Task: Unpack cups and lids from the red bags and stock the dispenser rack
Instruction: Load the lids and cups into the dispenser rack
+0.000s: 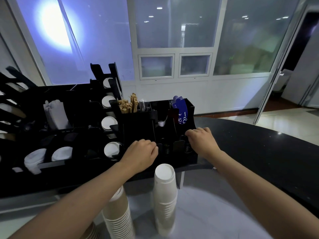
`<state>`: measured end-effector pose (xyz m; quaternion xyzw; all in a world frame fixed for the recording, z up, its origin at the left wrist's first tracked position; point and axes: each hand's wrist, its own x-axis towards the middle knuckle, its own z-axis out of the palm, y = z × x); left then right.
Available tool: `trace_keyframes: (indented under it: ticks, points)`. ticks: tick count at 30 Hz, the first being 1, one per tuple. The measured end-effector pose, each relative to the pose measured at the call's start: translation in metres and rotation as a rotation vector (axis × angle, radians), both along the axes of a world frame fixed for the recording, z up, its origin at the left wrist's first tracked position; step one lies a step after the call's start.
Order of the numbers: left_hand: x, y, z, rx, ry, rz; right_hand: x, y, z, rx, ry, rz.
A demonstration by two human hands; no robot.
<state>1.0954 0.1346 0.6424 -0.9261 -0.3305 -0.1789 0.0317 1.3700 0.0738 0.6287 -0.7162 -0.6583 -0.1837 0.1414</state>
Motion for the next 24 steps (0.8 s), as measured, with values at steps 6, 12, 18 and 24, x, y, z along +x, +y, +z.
trace_keyframes:
  ticks: [6,12,18,24]
  points:
    - [-0.038,-0.030,0.019,-0.049,-0.115,-0.004,-0.062,-0.041,0.024,0.012,0.290,0.061]
    - [-0.069,-0.063,0.010,-0.120,-0.101,-0.081,-0.126,-0.087,0.009,-0.143,0.899,0.133]
    - [-0.086,-0.096,-0.026,-0.253,-0.263,-0.179,-0.160,-0.111,-0.046,-0.210,1.151,0.045]
    - [-0.090,-0.121,-0.079,-0.469,-0.294,-0.106,-0.171,-0.110,-0.097,-0.149,1.224,-0.030]
